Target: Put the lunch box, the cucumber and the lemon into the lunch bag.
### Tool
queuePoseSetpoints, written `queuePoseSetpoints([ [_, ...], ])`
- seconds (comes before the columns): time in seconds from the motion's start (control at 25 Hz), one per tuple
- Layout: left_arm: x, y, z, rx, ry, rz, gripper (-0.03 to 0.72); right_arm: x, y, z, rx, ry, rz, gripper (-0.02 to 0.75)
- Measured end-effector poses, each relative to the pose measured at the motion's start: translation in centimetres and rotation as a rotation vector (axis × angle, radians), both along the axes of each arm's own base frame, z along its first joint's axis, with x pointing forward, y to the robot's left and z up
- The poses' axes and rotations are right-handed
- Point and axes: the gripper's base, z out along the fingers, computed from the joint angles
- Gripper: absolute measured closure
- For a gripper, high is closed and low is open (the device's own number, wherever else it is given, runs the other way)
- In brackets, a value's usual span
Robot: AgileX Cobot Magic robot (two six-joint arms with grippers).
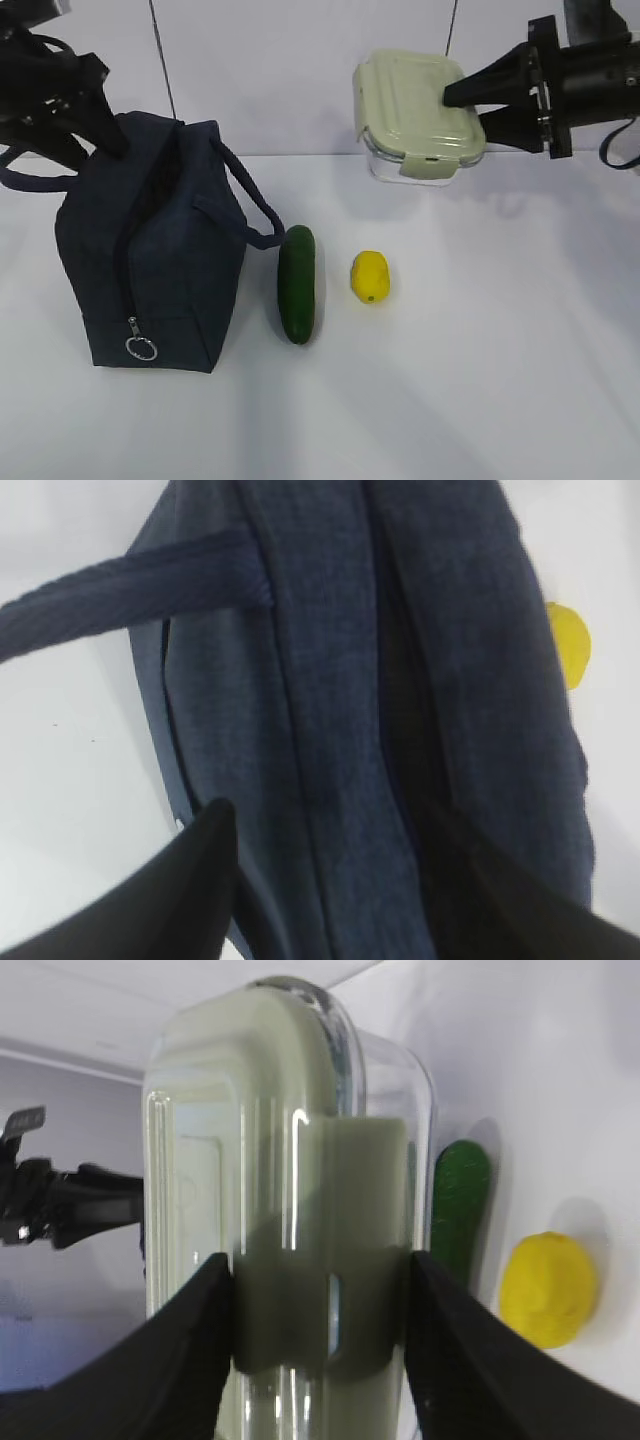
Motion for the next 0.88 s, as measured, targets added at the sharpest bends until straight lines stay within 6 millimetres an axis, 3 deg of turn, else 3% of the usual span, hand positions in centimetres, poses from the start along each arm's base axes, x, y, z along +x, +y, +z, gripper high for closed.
queuePoseSetpoints([
  [0.32,1.0,-0.1,-2.5,0.008,0.062,-0.004,0.296,-0.2,5.3,0.7,0.085,-0.009,0.094,0.370],
  [0.4,1.2,-0.1,-3.1,0.009,0.075,-0.005,0.361,-0.4,6.4,0.9,0.109,-0.009,0.110,0.370],
  [0.6,1.2,-0.3,-3.2,0.005,0.075,-0.022,0.651,-0.7,8.5,1.3,0.158,-0.009,0.142,0.370],
  [0.88,0.8,-1.8,-2.4,0.009,0.083,-0.091,0.691,-1.0,10.7,1.8,0.220,-0.007,0.165,0.370],
])
